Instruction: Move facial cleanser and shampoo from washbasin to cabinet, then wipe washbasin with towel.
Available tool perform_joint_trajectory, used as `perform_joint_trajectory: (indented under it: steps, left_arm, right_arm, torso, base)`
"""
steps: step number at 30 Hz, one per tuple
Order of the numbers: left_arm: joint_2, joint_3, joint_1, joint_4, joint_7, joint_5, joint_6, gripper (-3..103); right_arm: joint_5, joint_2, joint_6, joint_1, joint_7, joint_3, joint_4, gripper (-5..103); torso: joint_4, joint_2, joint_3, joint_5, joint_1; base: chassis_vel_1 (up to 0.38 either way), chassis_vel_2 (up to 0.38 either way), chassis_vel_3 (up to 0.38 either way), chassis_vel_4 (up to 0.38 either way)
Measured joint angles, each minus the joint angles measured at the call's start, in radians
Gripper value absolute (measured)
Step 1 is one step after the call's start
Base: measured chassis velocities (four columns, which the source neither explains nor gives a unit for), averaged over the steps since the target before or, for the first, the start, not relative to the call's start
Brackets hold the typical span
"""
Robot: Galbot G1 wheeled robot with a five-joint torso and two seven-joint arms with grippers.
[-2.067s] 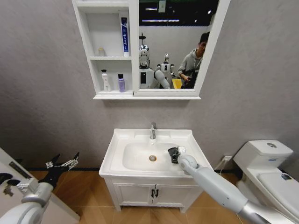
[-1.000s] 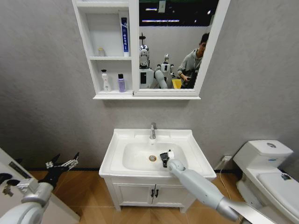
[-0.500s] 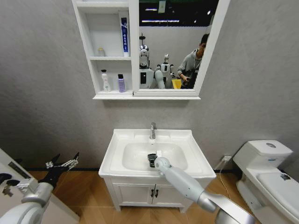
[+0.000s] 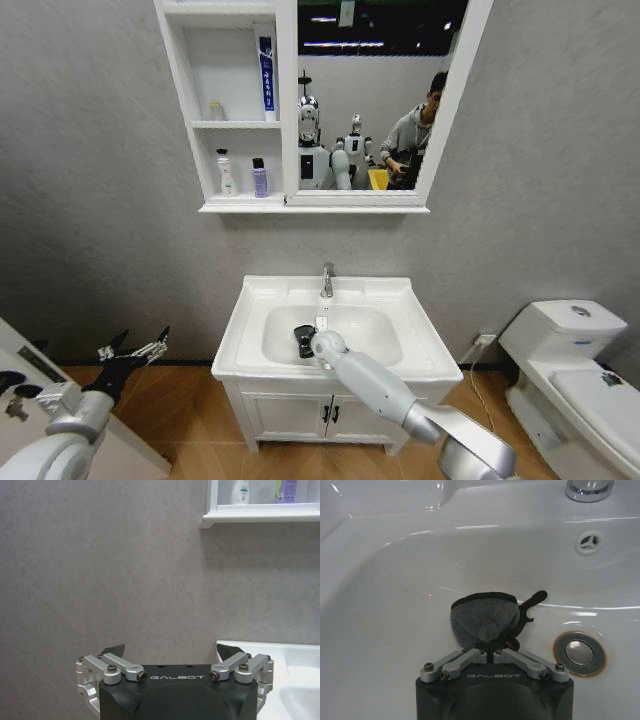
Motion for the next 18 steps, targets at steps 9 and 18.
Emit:
perform_joint_trajectory:
  steps: [9,18]
  left_arm:
    - [0.000,0.000,0.000,0.000,0.000,0.000,0.000,100]
    - [0.000,0.000,0.000,0.000,0.000,0.000,0.000,100]
  right_arm:
    - [0.014,0.035,0.056,0.000,-0.049,-0.018,0.028,1]
    - [0.031,0.015,0.109,-0.002,-0.100,-0.026,0.105,1]
  torso:
    - [-0.0001,0.000,0.000,-0.0001,0.000]
    - [0.0001,0.000,0.000,-0.0001,0.000]
  base:
    - [0.000,0.000,0.000,0.000]
    - [0.000,0.000,0.000,0.000]
